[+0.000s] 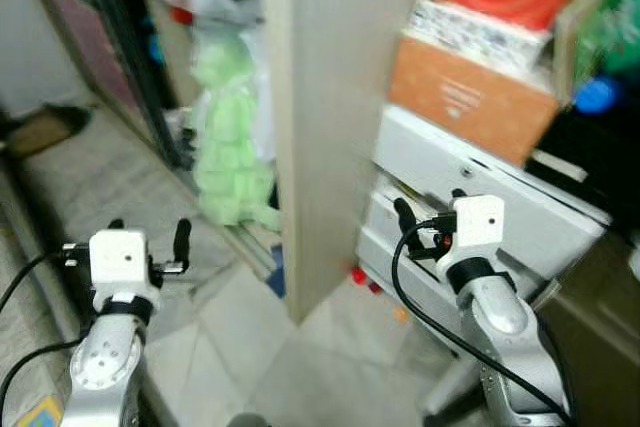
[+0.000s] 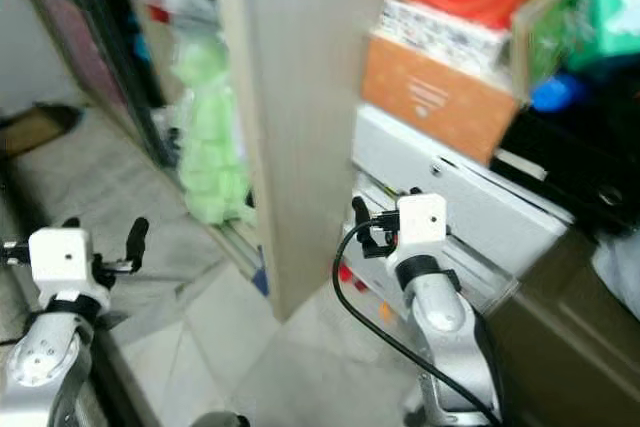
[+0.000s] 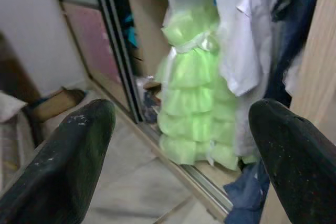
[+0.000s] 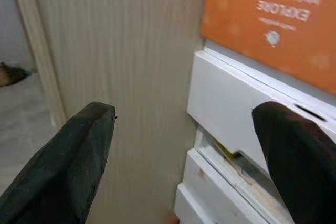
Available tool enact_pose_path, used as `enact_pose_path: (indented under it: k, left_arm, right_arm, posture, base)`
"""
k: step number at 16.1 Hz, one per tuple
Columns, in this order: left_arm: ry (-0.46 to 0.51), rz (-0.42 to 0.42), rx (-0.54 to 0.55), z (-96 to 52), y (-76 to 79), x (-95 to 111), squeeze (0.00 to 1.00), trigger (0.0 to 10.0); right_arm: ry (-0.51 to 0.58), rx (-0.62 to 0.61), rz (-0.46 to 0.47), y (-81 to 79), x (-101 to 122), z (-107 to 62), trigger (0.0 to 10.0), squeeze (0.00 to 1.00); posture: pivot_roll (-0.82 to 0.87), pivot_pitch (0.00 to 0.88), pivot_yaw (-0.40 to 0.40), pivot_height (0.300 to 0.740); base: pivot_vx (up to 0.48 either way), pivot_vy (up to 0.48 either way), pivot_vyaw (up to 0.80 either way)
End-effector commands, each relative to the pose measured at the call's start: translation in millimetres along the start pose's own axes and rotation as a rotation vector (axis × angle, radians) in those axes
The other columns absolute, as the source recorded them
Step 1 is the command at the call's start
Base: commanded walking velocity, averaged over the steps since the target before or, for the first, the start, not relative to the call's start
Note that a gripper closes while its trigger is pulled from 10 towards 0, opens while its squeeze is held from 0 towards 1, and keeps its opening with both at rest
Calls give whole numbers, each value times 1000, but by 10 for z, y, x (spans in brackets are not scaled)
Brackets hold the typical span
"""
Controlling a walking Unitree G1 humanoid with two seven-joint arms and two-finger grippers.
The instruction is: Clean up the room
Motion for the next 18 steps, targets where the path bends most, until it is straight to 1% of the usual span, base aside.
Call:
enact_pose_path:
  k: [1,2,18]
  left_arm:
    - [4,0,-7,-5,32,12,0,10000]
    - [2,-10,-14,-6,48,7,0,10000]
    - [9,-13,-57,11,132,29,0,10000]
  right_arm:
    - [-4,-21,-9,72,-11,-17,10000,0]
    - [-6,-21,-9,74,-22,-23,10000,0]
    - [-16,-25,-5,75,-57,-9,10000,0]
  posture:
    - [-12,23,-16,740]
    - [-12,23,-16,740]
    - [-8,15,-18,740]
  base:
    - [0,0,800]
    - [0,0,800]
    - [0,0,800]
Point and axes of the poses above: a point about 5 cm out from each wrist's last joint towards the gripper, its own z axis pointing out of the wrist towards the gripper, its own x axis along the axis of the wrist's last joint, y = z × x, the point moved 4 cm from there along z, pointing out of the wrist towards the gripper, and after that the axes turned 7 degrees about -z, right-handed, at the moved point
